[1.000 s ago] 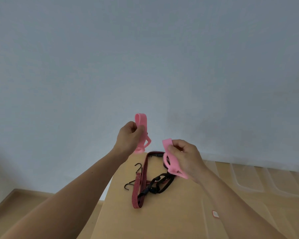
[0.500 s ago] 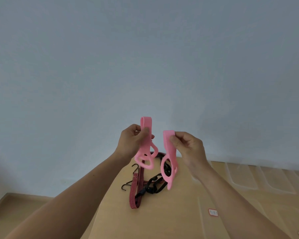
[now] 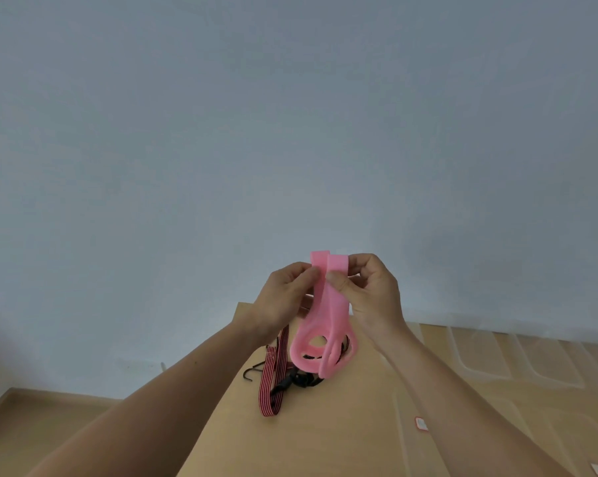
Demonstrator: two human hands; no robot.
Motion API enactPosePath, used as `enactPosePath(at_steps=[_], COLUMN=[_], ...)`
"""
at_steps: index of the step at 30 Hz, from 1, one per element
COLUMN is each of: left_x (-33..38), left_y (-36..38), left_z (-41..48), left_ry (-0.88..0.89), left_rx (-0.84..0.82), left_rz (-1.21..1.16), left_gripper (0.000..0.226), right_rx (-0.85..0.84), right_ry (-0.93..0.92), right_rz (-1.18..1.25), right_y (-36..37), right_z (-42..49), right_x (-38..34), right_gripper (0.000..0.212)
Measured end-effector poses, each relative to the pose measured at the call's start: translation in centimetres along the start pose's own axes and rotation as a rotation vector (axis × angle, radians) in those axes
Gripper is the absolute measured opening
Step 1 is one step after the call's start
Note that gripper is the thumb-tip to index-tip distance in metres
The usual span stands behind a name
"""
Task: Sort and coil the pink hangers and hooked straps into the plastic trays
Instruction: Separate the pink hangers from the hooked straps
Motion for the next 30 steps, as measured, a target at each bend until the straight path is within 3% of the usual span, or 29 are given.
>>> enactPosePath(at_steps=[4,8,11,14,21,30], left_x=[-0.2,-0.7,-1.9,-3.0,-5.8,-11.8], left_y=[0.6,2.1,2.4,3.1,7.6,17.7], left_z=[-0.7,-1.6,-1.4,-1.0,0.3,1.3], left_ry=[-0.001,0.039,0.023,0.005,-0.089,-0.321], left_rx=[-0.133,-0.278,-0.183,-0.148,-0.177,-0.344], left_rz=[-0.003,0.047,0.064,0.012,-0.158,0.084], left_gripper=[0.023,0.05,0.051,0.048,0.041,0.044], right_rx=[0.005,0.116,0.169,0.194,0.037,0.137], right_ry=[0.007,-0.011,0.016,0.164,0.428,0.594], right_rz=[-0.068,-0.042,-0.064,0.019,-0.069,-0.126], right_y=[-0.3,-1.2,-2.2,-3.6,-8.0,-17.2], right_z=[-0.5,-0.7,-1.1,-2.4,-8.0,-11.2], right_x=[0.5,0.8,1.3,3.0,6.7,10.6], right_gripper=[0.022,0.023,0.031,0.03,0.011,0.012])
Point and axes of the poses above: each hand's wrist, its own z-axis towards the middle knuckle, its own y-axis out of the palm, x = y × z, the point moved 9 cm from there along z, towards the middle knuckle, and after that the axes turned 15 degrees about z, right-handed, at the moved point
